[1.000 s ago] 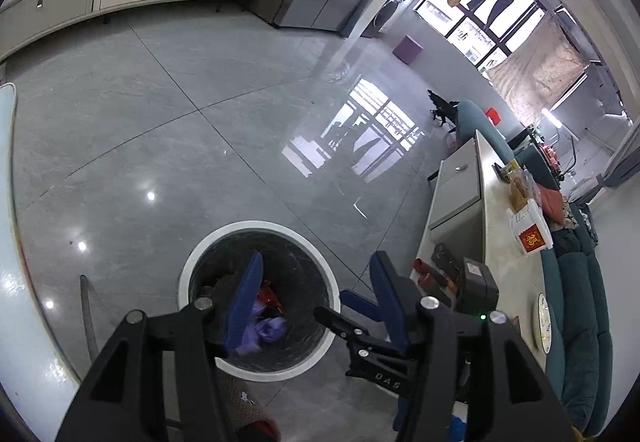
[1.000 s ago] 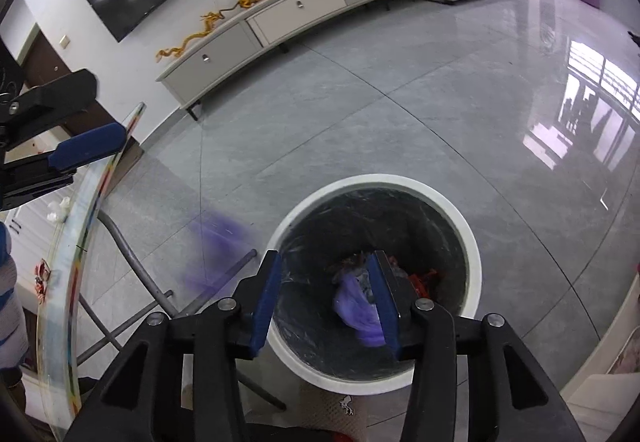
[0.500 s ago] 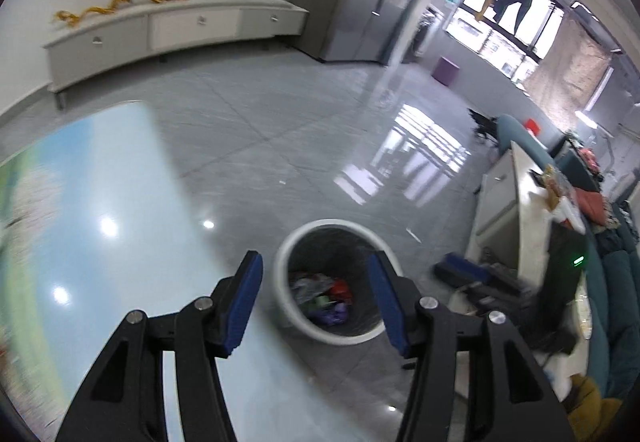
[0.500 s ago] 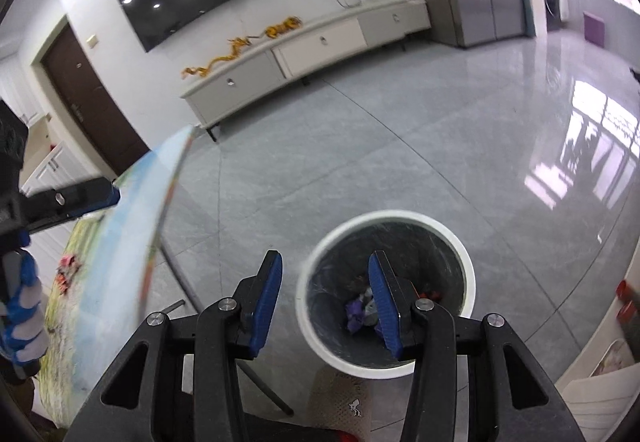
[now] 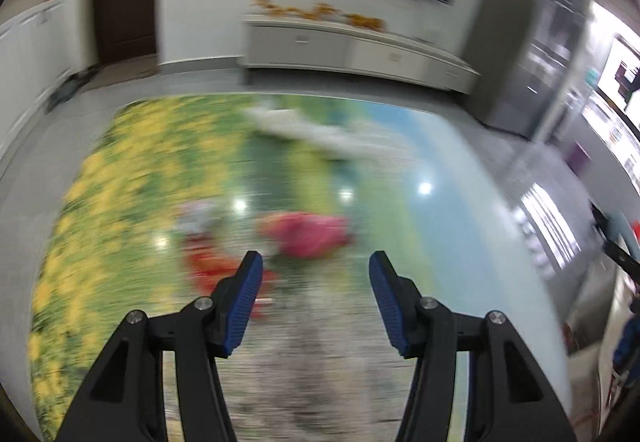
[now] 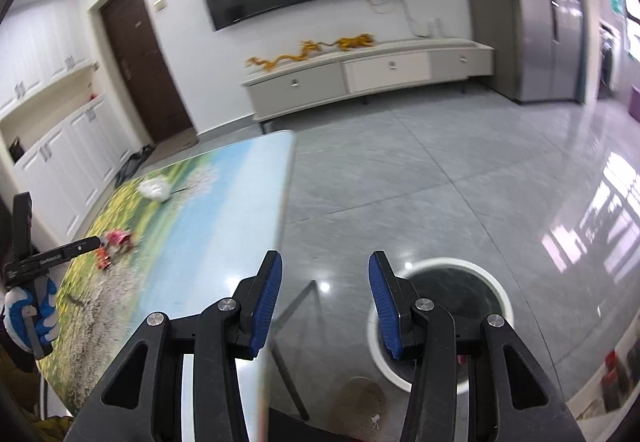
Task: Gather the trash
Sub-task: 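Move both open tools back over the table, then grasp red snack bag with left tool while right tool grasps clear plastic bag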
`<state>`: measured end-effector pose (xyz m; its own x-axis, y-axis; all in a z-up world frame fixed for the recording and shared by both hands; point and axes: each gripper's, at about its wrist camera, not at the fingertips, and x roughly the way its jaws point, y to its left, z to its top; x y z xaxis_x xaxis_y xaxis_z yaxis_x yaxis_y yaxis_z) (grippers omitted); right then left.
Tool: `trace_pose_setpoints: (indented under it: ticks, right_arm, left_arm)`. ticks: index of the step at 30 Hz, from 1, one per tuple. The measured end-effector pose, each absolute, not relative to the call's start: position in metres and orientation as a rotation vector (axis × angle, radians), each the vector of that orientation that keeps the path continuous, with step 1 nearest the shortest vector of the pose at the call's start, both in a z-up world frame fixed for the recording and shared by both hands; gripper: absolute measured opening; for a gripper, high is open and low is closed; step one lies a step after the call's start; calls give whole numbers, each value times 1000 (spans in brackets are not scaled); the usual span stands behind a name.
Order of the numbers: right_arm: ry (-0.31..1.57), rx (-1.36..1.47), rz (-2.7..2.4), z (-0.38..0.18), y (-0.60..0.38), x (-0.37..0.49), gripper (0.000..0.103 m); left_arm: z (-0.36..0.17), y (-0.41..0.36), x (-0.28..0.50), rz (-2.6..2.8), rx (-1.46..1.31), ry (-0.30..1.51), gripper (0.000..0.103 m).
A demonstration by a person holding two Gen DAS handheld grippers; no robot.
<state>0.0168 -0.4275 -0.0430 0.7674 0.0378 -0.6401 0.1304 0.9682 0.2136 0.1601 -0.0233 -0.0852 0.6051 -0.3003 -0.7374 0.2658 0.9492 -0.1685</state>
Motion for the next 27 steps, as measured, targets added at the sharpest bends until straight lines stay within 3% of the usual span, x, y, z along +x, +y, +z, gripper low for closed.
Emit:
trace_pose_setpoints:
  ticks: [4, 11, 18, 27]
  right_arm:
    - [714, 204, 28, -35, -389, 48, 45]
    - [744, 98, 154, -26, -328, 107, 46]
    - [764, -6, 290, -32, -269, 175, 48]
    - [759, -81, 425, -57, -209, 257, 52]
  left_arm:
    - [-102, 18, 175, -231, -66, 859, 53]
    - [-123, 16, 190, -247, -60, 880, 53]
    - [-133, 17, 198, -264, -69, 873, 25]
    - [-133, 43, 224, -199, -144, 870, 18]
